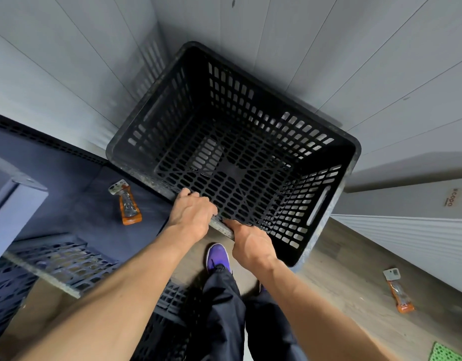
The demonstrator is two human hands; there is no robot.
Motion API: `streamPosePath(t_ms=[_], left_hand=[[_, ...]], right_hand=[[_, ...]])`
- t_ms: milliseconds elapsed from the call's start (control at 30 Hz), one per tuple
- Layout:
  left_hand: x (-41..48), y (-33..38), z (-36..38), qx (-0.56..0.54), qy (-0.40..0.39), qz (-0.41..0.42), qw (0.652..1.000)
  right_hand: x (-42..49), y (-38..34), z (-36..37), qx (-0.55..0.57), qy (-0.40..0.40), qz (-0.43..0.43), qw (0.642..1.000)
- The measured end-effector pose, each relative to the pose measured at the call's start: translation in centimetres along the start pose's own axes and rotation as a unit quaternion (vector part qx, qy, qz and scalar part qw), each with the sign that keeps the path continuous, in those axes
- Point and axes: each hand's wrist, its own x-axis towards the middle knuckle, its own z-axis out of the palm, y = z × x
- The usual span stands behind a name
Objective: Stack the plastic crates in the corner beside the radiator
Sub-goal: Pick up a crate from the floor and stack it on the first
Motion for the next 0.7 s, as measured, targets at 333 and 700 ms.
streamPosePath(t_ms=[333, 700], left_hand=[[-4.1, 8.7, 1.0, -0.109, 0.050, 0.026, 0.992], [-9.1, 17.2, 4.4, -0.233, 0.231, -0.075, 0.942]], right_hand=[[-3.4, 5.5, 0.4, -0.089, 0.022, -0.049, 0.995], [-7.8, 15.9, 1.4, -0.238, 0.196, -0.274, 0.911]])
